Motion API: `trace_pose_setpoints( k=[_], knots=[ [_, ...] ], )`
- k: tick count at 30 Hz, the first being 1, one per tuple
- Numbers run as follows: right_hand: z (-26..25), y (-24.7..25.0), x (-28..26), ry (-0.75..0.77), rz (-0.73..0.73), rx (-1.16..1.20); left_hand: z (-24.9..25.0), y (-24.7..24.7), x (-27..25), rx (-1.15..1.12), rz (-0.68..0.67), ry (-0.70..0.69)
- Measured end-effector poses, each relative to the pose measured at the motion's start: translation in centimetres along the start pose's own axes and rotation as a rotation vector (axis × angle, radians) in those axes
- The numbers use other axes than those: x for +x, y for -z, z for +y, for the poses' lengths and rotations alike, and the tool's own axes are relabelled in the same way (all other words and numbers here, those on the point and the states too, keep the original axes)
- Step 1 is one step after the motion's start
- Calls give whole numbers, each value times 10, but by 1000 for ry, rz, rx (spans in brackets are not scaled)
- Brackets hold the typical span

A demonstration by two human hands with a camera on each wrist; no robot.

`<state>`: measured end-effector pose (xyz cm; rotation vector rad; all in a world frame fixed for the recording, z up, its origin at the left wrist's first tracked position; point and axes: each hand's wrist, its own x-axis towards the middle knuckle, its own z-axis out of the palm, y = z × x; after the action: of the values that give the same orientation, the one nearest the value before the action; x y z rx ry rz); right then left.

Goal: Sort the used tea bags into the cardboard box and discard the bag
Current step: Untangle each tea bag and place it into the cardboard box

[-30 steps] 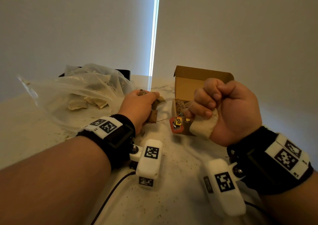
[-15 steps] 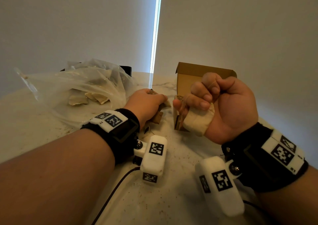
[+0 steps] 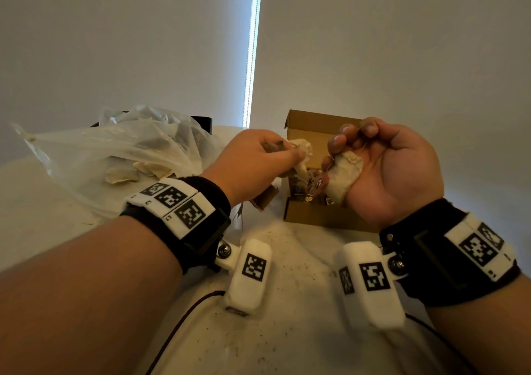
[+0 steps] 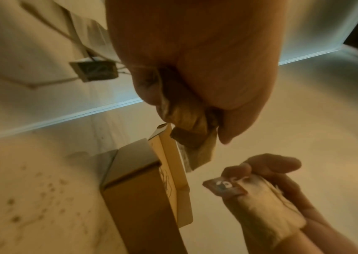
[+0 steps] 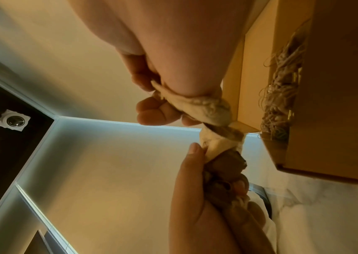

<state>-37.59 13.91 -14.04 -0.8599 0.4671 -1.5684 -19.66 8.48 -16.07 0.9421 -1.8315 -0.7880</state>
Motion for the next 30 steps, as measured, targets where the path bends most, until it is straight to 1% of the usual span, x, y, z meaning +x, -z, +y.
trace_pose_setpoints(
  k=[5, 8, 10, 17, 24, 27, 30],
  knots=[
    [-1, 2, 0, 12, 41, 70, 9, -10, -8, -28, -90, -34],
    [1, 4, 2, -1, 33, 120, 10, -14, -11, 13, -169, -38],
    [1, 4, 3, -3, 39, 131, 11, -16, -12, 31, -183, -35],
    [1, 6, 4, -15, 92, 156, 11, -20, -13, 96, -171, -64],
    [5, 4, 5, -27, 106, 138, 11, -22, -13, 81, -155, -69],
    [6, 2, 4, -21, 119, 80, 9, -23, -12, 117, -146, -73],
    [3, 3, 4, 29, 141, -38, 6, -21, -10, 84, -70, -41]
  ],
)
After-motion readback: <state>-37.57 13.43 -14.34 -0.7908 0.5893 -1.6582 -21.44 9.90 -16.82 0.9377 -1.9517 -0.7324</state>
